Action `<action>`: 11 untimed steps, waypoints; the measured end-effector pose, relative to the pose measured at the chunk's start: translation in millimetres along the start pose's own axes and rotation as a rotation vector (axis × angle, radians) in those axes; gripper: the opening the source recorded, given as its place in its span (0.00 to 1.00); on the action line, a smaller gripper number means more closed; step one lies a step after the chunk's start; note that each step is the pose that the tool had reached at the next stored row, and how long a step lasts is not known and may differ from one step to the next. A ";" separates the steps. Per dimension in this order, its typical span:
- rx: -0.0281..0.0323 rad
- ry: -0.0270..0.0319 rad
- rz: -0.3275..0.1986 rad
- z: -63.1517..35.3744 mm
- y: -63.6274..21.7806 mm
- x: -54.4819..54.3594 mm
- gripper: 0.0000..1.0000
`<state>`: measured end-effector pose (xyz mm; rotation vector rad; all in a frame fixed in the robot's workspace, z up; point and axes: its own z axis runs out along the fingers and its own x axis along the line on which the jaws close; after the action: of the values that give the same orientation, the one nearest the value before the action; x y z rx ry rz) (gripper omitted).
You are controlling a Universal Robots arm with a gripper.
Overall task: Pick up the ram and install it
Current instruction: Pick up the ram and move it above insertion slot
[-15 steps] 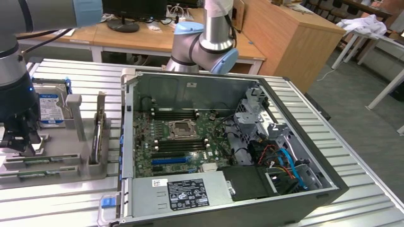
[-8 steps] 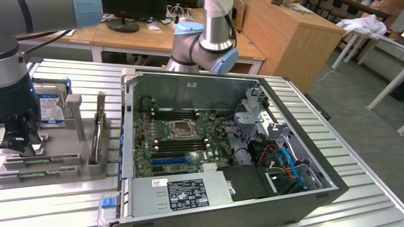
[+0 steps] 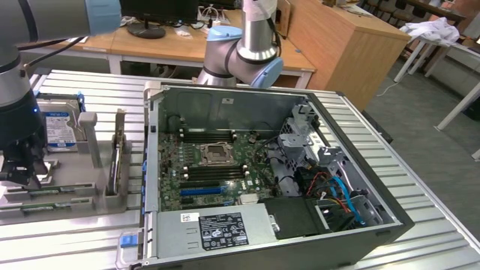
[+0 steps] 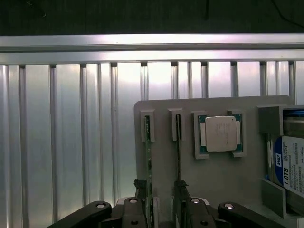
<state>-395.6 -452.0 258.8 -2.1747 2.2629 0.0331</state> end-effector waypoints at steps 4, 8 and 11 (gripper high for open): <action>0.0001 -0.0001 0.000 0.0 0.0 0.1 0.37; 0.0008 -0.0001 0.000 2.6 -0.1 0.2 0.37; 0.0021 -0.0001 0.000 6.0 -0.2 0.3 0.37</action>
<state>-395.5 -452.3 252.8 -2.1738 2.2616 0.0309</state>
